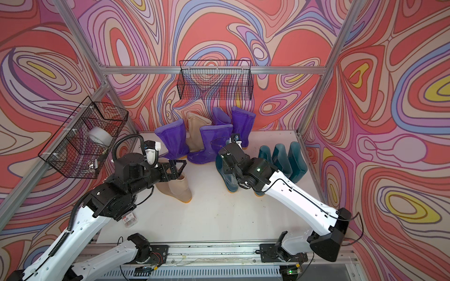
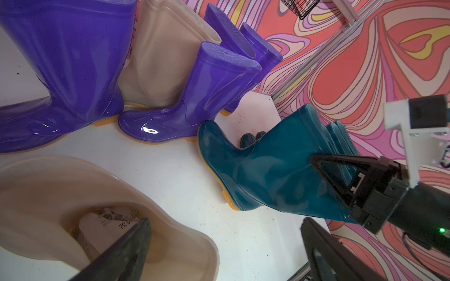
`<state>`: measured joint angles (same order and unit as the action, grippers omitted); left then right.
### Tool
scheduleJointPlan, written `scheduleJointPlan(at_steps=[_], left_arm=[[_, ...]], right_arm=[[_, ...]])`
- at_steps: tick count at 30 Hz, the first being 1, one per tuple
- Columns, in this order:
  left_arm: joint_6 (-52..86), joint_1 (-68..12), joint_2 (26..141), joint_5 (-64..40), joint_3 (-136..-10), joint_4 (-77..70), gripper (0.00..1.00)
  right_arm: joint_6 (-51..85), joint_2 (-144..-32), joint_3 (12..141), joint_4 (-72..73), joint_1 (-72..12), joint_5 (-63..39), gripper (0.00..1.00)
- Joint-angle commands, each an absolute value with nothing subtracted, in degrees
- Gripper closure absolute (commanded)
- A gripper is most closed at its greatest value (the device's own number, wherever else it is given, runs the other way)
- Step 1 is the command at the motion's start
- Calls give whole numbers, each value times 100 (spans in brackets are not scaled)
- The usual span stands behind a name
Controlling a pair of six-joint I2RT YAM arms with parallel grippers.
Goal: Match and arrange rain boots in pairs
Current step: Pair a pair of rain boots at the center of the board.
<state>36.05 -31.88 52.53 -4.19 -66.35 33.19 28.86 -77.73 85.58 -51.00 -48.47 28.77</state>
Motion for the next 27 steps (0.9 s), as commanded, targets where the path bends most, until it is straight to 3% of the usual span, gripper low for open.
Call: scheduleJointPlan(at_steps=[1,27], left_arm=[[3630,-3164,5300,-473,-6568,3323,2],[3685,-3164,5264,-491,-6476,3305,2]], right_arm=[[2692,-7434,8795,-4972,-4849,3252,100],[3906,-7431,7946,-4264,-4438,3699,100]])
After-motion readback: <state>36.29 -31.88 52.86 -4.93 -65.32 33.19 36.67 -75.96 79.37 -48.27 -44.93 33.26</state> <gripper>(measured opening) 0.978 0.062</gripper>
